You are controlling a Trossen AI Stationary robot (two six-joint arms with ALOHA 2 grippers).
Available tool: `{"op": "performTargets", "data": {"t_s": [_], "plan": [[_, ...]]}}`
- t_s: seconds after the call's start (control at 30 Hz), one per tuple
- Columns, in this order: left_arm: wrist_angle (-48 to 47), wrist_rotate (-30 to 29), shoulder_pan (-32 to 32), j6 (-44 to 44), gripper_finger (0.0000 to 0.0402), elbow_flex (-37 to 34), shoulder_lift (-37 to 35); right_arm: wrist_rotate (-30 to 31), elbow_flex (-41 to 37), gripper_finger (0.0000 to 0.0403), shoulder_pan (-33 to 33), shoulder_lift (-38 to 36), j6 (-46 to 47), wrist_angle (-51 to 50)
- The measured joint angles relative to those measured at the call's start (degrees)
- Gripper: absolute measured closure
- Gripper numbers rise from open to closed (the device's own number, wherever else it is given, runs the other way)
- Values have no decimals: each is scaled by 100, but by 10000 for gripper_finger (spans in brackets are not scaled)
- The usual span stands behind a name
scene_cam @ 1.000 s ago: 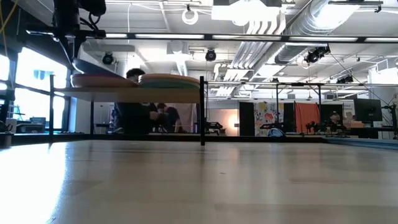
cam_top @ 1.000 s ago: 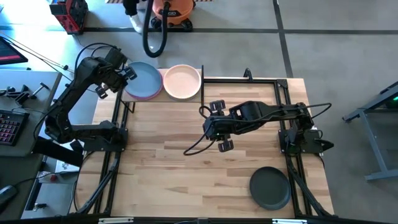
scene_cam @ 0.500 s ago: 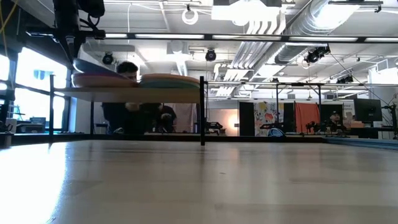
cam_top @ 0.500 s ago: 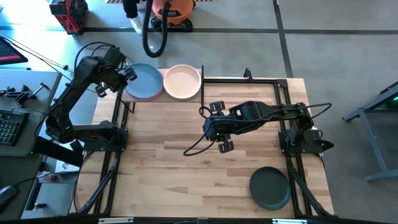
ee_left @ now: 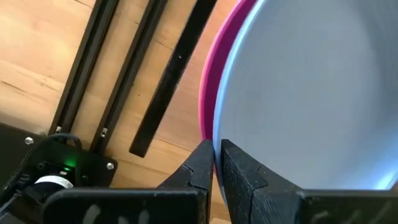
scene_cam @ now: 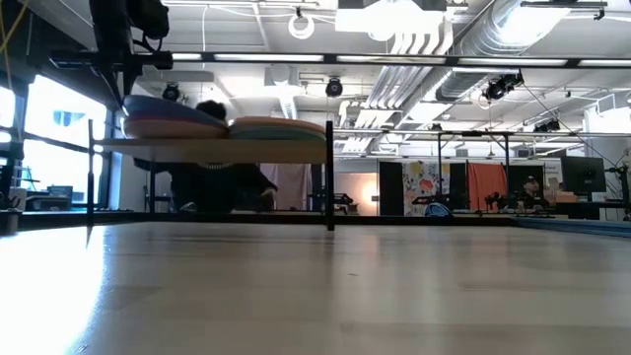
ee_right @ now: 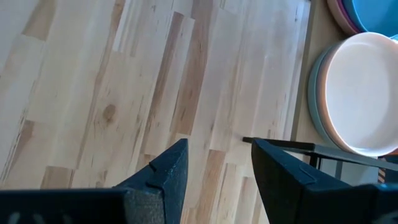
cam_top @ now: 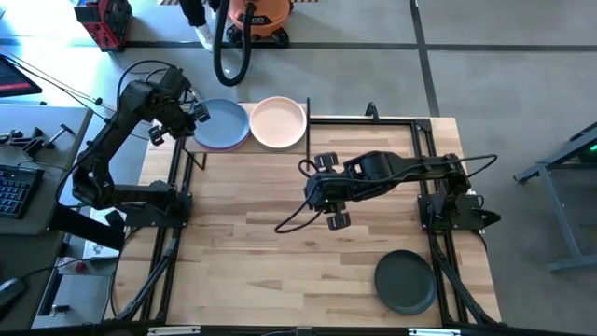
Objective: Place and stack plates onto a shelf
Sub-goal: Stack the blue plate on top of the pink plate on the shelf
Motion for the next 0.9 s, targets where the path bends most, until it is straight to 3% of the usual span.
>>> {"op": "performTargets", "data": {"t_s": [0.53, 0.9], "plan": [[-13, -55, 2, 543, 385, 0, -9, 0, 0, 249, 0, 0, -13, 0], [-15, -17, 2, 475, 317, 0, -9, 0, 0, 249, 0, 0, -11, 0]]}}
